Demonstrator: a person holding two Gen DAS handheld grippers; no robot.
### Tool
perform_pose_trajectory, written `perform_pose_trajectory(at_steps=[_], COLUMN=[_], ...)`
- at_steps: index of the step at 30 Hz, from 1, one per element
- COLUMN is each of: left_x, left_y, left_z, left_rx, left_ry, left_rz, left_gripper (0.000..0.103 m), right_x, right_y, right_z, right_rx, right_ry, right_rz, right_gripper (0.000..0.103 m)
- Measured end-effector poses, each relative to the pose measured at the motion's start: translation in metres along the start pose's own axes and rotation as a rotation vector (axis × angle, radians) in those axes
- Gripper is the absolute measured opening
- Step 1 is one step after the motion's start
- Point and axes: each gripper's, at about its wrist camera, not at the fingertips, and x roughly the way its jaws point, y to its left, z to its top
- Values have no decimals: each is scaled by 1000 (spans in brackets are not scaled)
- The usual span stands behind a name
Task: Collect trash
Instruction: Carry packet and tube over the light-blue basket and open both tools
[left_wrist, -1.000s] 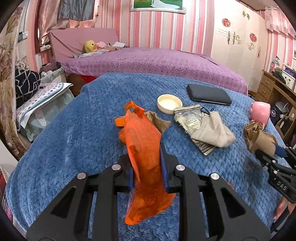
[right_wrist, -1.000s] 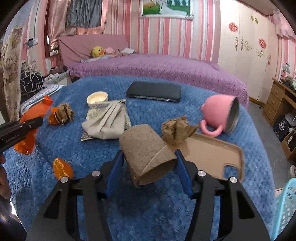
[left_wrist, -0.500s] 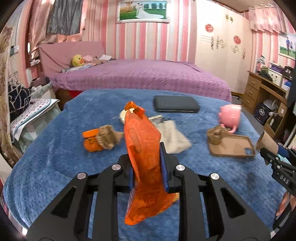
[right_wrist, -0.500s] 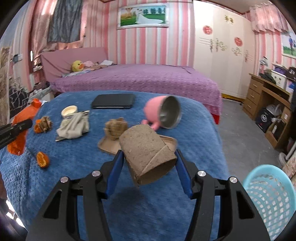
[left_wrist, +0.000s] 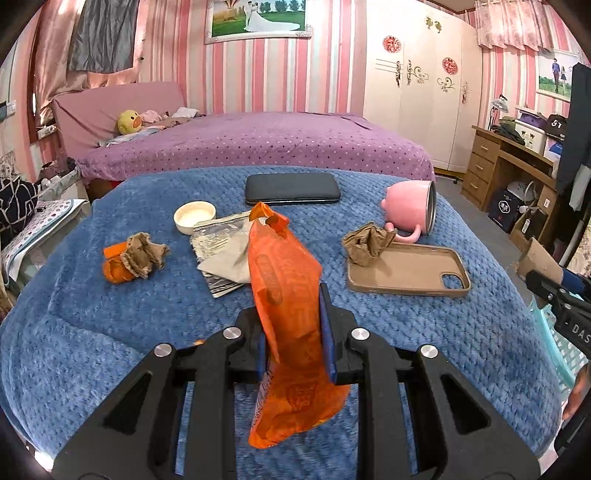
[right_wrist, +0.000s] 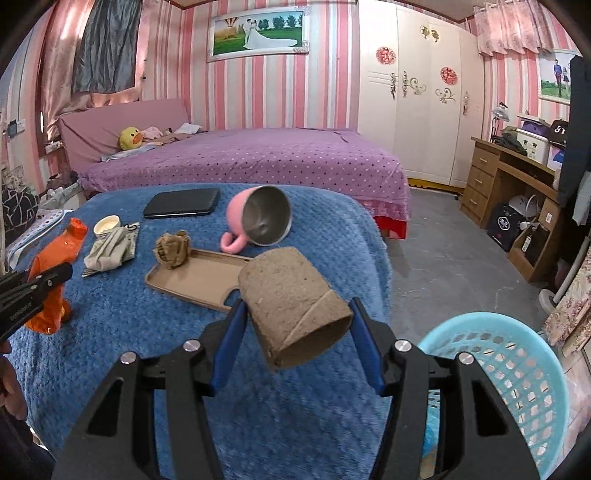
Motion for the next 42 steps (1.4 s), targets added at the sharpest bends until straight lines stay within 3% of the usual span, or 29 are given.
perform_pose_trajectory(at_steps=[10,14,22,35,42], left_x=[-4,-18,-29,-11,-5], left_y=[-42,-65,-122,-240,-283], left_z=[5,9,9,-17,-34], left_rx=[34,74,112,195,236], left_ry=[-6,-53,-74,17,36], left_rz=[-50,-50,-133,-327,-373], left_gripper=[21,21,21,22,22], right_x=[-26,-33,-44,-52,-54], right_y=[-57,-82,-130,-217,-247], right_z=[-7,-13,-31,-58,-69], right_rx=[78,102,124,215,271], right_ry=[-34,-31,-12,28,34], right_rz=[-73,-102,-181,-290,-303], right_gripper=[56,56,56,56,56])
